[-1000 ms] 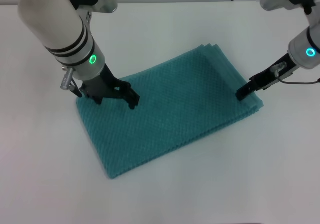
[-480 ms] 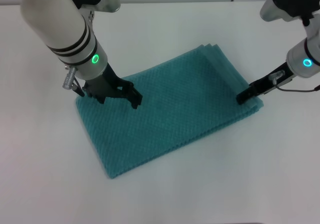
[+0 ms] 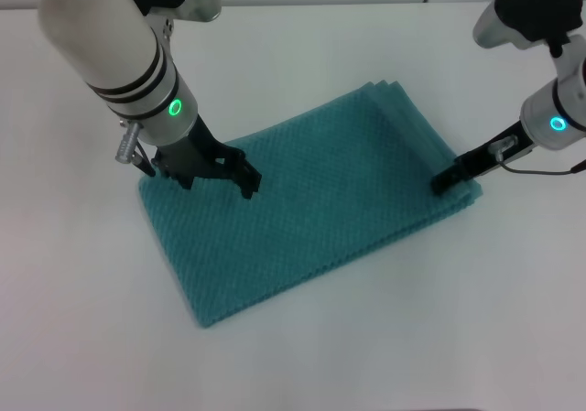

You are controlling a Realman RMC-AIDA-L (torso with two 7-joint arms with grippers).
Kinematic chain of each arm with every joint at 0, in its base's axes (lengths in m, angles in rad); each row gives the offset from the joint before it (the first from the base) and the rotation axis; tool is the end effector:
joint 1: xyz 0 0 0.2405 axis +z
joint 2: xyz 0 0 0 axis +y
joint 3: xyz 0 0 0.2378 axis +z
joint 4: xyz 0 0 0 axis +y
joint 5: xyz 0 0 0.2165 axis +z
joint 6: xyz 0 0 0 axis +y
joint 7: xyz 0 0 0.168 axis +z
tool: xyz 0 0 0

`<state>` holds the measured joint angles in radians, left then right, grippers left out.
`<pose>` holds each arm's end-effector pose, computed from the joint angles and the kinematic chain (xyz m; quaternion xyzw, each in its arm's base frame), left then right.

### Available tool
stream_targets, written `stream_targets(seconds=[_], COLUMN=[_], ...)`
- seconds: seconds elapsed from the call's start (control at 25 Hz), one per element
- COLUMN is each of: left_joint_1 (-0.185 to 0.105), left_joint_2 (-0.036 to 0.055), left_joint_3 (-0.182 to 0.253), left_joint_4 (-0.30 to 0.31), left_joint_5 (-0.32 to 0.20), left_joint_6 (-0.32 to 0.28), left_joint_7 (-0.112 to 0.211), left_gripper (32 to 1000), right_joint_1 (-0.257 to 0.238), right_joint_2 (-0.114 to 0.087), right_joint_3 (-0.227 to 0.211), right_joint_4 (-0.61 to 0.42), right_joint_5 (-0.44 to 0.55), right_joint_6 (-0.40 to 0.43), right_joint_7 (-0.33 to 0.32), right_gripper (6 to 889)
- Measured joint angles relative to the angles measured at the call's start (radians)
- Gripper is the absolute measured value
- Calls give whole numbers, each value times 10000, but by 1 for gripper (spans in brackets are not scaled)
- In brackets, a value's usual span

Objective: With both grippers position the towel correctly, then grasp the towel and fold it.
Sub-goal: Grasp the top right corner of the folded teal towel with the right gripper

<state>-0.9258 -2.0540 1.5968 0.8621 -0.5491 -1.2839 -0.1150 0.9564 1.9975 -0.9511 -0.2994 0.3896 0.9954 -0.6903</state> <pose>-0.1624 0.3968 -0.0753 -0.7860 -0.5359 0.1854 0.2463 0.2814 0.4051 -0.0531 -0.8332 0.4820 -0.1692 0.2114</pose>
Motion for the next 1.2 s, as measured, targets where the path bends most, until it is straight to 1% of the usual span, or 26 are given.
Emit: stream_targets(seconds=[0.32, 0.72, 1.2], left_joint_1=[-7, -8, -7], left_joint_2=[0, 0, 0], left_joint_3=[2, 16, 32], left_joint_4=[0, 0, -8], left_joint_5=[1, -7, -16], left_joint_6=[16, 61, 92], left_joint_7=[0, 0, 21], left_gripper=[911, 910, 908], right_joint_1=[-26, -148, -146], right_joint_2=[103, 173, 171], right_joint_3=[1, 1, -28], right_joint_4=[94, 96, 96], right_joint_5=[0, 0, 1], right_joint_6=[-53, -168, -168], right_joint_7=[-105, -108, -107], right_gripper=[857, 847, 825])
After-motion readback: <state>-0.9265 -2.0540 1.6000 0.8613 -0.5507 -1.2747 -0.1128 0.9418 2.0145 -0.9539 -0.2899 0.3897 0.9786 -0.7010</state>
